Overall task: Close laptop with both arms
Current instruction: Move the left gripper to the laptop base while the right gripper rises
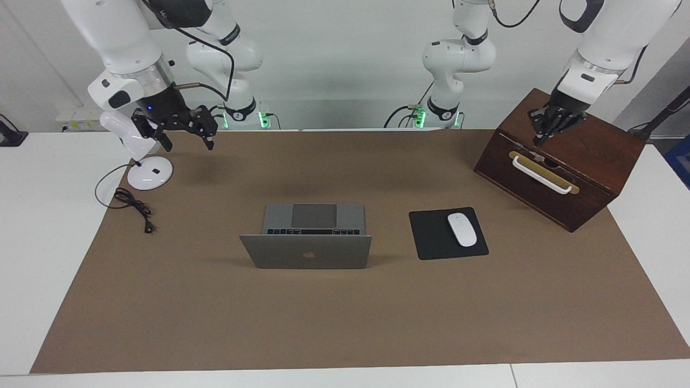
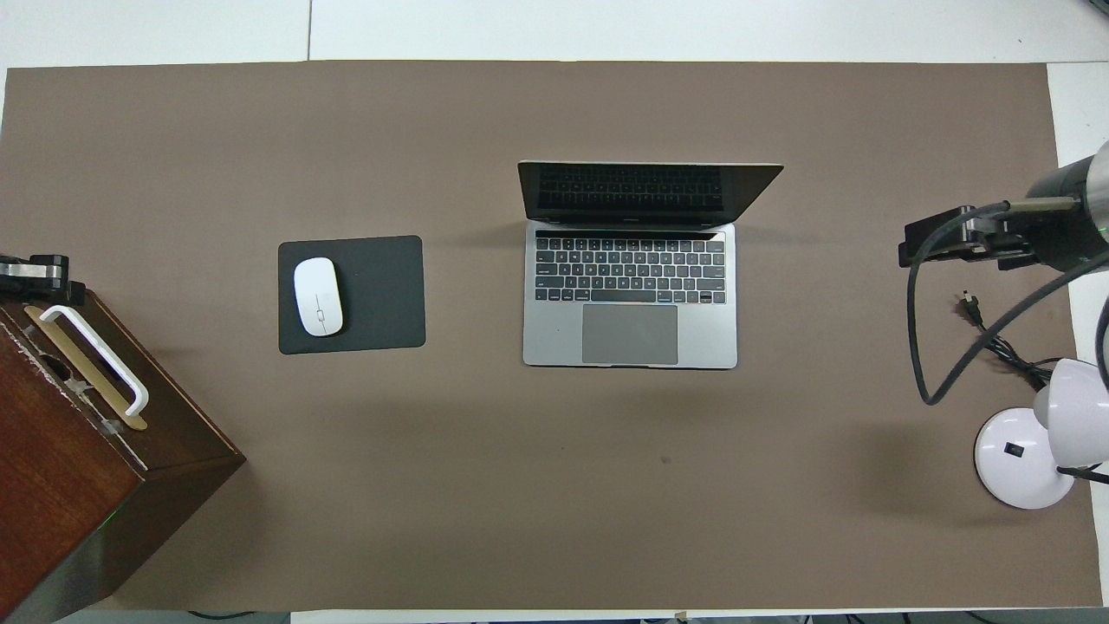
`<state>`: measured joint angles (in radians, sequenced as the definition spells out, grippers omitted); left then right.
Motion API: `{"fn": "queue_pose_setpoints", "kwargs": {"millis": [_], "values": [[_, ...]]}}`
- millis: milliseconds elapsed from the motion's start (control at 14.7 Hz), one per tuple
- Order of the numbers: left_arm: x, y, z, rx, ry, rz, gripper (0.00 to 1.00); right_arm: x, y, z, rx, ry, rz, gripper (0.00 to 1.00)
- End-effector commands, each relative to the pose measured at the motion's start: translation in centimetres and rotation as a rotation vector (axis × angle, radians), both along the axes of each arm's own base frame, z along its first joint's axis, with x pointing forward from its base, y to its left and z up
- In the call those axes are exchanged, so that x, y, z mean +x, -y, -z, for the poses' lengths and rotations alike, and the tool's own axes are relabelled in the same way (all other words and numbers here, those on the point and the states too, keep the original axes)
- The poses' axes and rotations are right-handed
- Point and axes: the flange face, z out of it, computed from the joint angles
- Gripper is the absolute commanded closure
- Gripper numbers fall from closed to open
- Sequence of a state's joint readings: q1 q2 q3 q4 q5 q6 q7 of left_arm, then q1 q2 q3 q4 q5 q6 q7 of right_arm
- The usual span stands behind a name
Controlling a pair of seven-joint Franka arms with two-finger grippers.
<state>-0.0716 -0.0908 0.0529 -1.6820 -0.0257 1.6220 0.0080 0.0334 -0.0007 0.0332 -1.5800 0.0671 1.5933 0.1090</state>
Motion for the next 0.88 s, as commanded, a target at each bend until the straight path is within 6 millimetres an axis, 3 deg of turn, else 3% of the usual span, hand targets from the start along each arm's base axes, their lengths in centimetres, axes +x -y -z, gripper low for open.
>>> {"fn": "queue_pose_setpoints", "kwargs": {"millis": [0,475,679,815], "values": [[-0.6,2.7,1.2,0.004,0.059,0.043,1.0,0.8,0.0,0.6,-0.001,0.015,-0.019,0.01],[-3.7,14.9,3.9,-0.11,0.206,0.242,1.0,1.8,-0.1,0.7,-0.013,0.04,-0.022,0.01],[-6.9,17.6,7.2,-0.16,0.296,0.278,1.0,2.2,-0.3,0.7,-0.012,0.062,-0.024,0.0],[-8.4,19.4,8.4,-0.177,0.332,0.301,1.0,3.4,-0.4,1.6,-0.017,0.044,-0.025,0.0]]}}
